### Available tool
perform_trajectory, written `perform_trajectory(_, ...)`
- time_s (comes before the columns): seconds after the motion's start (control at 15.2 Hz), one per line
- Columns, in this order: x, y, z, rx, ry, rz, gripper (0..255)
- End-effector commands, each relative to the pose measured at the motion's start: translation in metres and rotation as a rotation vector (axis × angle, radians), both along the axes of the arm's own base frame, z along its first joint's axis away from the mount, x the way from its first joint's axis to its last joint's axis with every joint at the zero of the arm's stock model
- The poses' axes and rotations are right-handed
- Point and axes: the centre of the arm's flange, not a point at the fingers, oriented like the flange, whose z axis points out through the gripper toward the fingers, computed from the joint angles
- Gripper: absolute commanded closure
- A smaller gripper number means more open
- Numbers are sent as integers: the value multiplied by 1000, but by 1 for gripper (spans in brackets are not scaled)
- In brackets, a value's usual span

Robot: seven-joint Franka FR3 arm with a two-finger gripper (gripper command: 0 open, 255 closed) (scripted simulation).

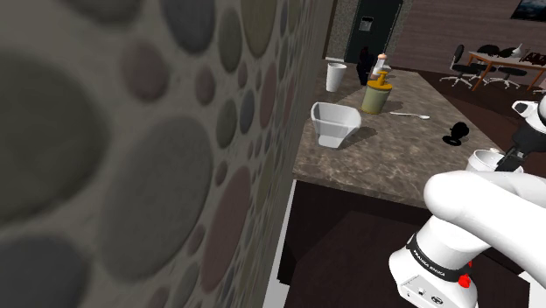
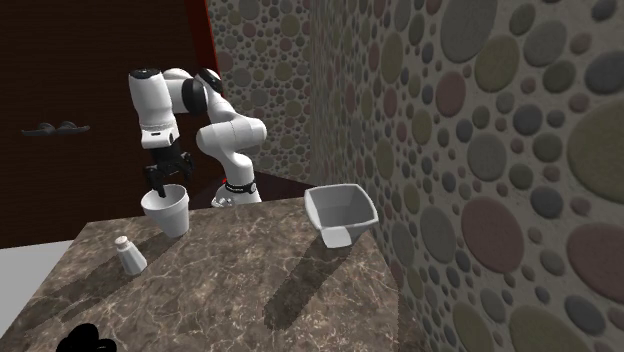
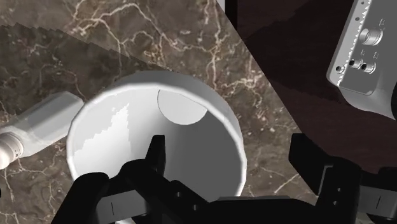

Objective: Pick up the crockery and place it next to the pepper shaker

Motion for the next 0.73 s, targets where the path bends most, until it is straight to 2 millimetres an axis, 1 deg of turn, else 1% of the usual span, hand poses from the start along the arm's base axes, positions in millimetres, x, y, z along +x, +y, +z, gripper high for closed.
perform_trajectory(0.0, -1, 3, 20, 1, -1, 0, 0)
perform_trajectory(0.13, -2, 5, 43, 1, -1, 0, 0)
perform_trajectory(0.66, -2, 5, 43, 0, -1, 0, 0)
